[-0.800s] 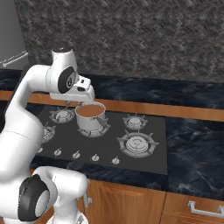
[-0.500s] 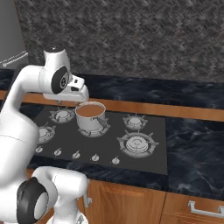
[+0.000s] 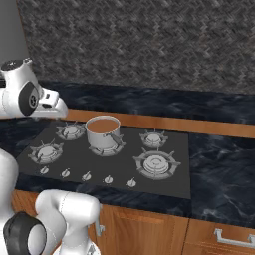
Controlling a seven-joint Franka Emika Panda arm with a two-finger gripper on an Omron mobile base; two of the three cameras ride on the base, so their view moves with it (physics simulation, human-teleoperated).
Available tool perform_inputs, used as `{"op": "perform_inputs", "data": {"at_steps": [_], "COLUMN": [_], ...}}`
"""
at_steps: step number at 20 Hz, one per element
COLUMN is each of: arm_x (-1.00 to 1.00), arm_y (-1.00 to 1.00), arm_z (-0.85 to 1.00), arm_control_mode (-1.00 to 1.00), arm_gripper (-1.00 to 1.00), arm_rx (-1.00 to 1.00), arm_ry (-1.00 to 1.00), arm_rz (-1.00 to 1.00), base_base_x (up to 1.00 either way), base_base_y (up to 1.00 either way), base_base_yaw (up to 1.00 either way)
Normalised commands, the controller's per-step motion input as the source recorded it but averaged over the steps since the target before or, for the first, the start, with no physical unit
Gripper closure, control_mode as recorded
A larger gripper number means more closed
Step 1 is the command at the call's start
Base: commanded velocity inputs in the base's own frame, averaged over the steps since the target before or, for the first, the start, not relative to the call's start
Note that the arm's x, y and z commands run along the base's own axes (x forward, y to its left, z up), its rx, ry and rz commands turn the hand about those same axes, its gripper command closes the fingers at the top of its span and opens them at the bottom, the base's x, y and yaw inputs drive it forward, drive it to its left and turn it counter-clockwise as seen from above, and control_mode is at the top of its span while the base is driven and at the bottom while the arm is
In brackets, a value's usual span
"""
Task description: Pick up the sugar cube(s) and place them in the saucepan with hot chocolate.
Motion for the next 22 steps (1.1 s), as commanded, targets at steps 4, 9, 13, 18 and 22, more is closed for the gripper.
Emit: {"op": "perform_inputs", "data": {"at_steps": [4, 9, 13, 18, 22], "arm_x": [0.00, -0.04, 0.01, -0.07, 0.00], "arm_y": [1.00, 0.79, 0.00, 0.15, 0.06], "arm_z": [-0.27, -0.66, -0.17, 0.00, 0.00], "arm_control_mode": [-1.00, -1.00, -1.00, -1.00, -1.00], "arm_gripper": [-1.00, -1.00, -1.00, -1.00, -1.00], "arm_rx": [-0.21, -0.10, 0.00, -0.01, 0.00], "arm_ry": [0.00, -0.02, -0.02, 0.11, 0.21], "arm_rz": [-0.10, 0.00, 0.20, 0.22, 0.28], "base_base_x": [0.00, 0.00, 0.00, 0.00, 0.00], "base_base_y": [0.00, 0.00, 0.00, 0.00, 0.00], "base_base_yaw": [0.00, 0.00, 0.00, 0.00, 0.00]}}
